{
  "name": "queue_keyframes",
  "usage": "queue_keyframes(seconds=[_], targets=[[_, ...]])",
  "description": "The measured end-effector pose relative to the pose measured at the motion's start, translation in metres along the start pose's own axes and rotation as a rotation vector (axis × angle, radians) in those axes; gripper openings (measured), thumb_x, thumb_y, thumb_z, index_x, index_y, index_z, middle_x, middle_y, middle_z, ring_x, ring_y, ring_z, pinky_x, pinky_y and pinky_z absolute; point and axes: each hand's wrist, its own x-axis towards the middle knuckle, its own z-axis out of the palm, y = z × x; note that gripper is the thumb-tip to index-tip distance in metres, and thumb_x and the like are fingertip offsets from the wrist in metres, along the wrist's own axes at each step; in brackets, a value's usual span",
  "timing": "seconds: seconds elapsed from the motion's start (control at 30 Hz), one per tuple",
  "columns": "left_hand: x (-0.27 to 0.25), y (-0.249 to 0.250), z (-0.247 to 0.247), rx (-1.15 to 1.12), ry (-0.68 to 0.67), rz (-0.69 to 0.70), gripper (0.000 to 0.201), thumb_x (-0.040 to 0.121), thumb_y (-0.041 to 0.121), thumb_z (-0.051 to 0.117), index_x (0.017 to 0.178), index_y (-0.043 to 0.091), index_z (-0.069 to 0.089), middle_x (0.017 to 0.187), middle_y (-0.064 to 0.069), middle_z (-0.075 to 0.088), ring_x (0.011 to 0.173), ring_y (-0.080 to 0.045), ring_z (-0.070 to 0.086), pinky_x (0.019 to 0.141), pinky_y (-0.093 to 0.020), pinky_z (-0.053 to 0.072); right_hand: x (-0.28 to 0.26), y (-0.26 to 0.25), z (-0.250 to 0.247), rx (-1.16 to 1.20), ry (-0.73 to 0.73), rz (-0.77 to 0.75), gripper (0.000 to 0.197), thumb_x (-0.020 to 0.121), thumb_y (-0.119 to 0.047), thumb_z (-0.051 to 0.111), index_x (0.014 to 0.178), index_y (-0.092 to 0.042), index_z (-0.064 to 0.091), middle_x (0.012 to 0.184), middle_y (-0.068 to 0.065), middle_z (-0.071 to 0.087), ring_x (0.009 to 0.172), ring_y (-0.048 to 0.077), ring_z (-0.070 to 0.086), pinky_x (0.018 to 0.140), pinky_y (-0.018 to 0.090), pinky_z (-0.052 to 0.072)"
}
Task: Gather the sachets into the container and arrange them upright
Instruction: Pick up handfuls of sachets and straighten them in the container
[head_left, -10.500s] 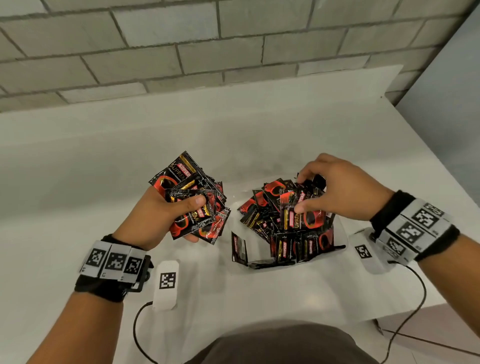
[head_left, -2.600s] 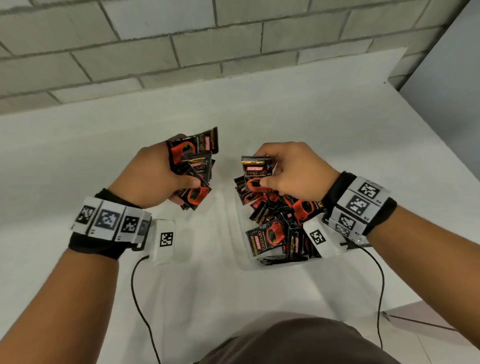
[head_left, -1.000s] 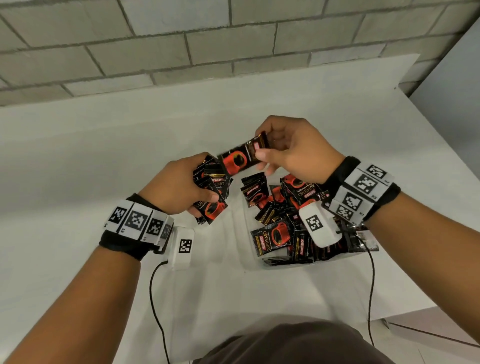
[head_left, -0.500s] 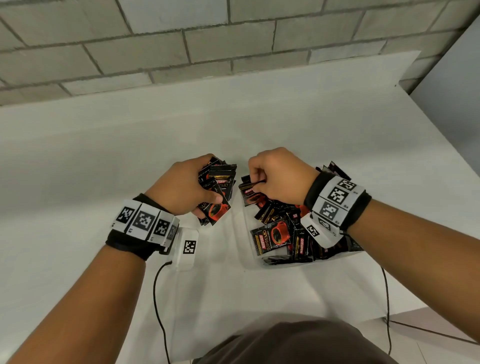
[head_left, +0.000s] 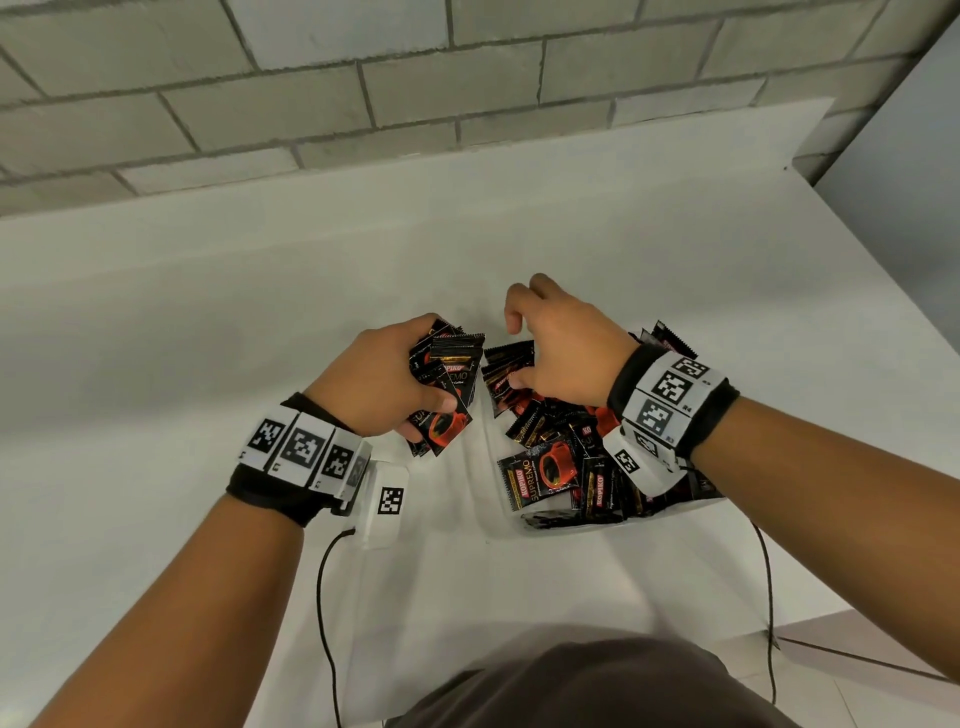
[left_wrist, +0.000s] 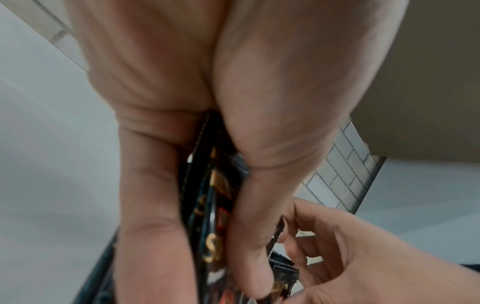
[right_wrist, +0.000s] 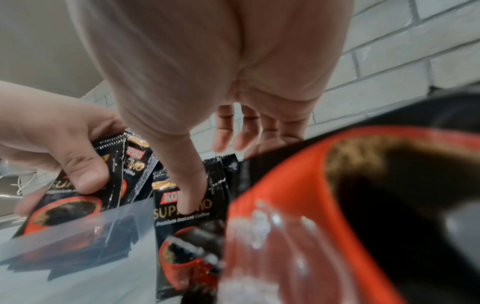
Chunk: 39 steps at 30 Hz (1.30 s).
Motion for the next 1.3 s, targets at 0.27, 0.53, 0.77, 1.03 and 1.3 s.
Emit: queue_keyframes(seconds=[0.27, 0.53, 0.77, 1.03, 1.3], targets=[[-0.005, 0.002, -0.002, 0.014, 0.017, -0.003, 0.055, 0.078, 0.003, 0.086, 0.122, 0.026, 0.062, 0.107, 0.001, 0.072, 0.08, -0.02, 0.077, 0.053, -0.042, 0.063, -0.016, -0.014, -0.02, -0.111, -0.116, -0.099, 0.023, 0.084, -0.044, 0.074, 0.076, -0.025, 0.062, 0.072, -0.01, 0.06, 0.066, 0.011, 0.058, 0.067, 0.032, 0.052], [-0.012, 0.011, -0.006, 0.071, 0.026, 0.059, 0.057, 0.079, 0.003, 0.084, 0.123, 0.03, 0.062, 0.106, 0.002, 0.073, 0.078, -0.02, 0.077, 0.052, -0.041, 0.063, -0.023, -0.001, 0.027, -0.511, -0.412, -0.127, 0.032, 0.099, -0.036, 0.051, 0.119, -0.016, 0.067, 0.11, 0.003, 0.067, 0.09, 0.022, 0.066, 0.072, 0.035, 0.056], [-0.025, 0.024, -0.018, 0.26, -0.173, 0.133, 0.061, 0.079, 0.003, 0.083, 0.122, 0.041, 0.062, 0.096, 0.008, 0.074, 0.071, -0.017, 0.075, 0.056, -0.037, 0.063, -0.022, 0.004, 0.023, -0.513, -0.423, -0.132, 0.038, 0.099, -0.043, 0.047, 0.119, -0.016, 0.065, 0.126, 0.001, 0.053, 0.075, 0.02, 0.054, 0.053, 0.03, 0.037], [-0.02, 0.019, -0.022, 0.203, -0.103, 0.084, 0.062, 0.079, 0.001, 0.083, 0.122, 0.041, 0.063, 0.098, 0.005, 0.075, 0.075, -0.021, 0.076, 0.057, -0.042, 0.064, -0.015, 0.006, 0.012, -0.2, -0.182, 0.023, 0.047, 0.09, -0.057, 0.061, 0.091, -0.01, 0.066, 0.079, 0.004, 0.067, 0.072, 0.023, 0.066, 0.066, 0.038, 0.057], [-0.021, 0.01, -0.029, 0.126, -0.033, 0.05, 0.06, 0.078, 0.0, 0.085, 0.121, 0.037, 0.064, 0.098, 0.005, 0.076, 0.077, -0.022, 0.077, 0.056, -0.045, 0.064, -0.01, -0.011, 0.008, -0.152, 0.033, -0.065, 0.077, 0.071, -0.062, 0.079, 0.125, -0.022, 0.042, 0.121, 0.001, 0.044, 0.096, 0.021, 0.053, 0.071, 0.04, 0.054]])
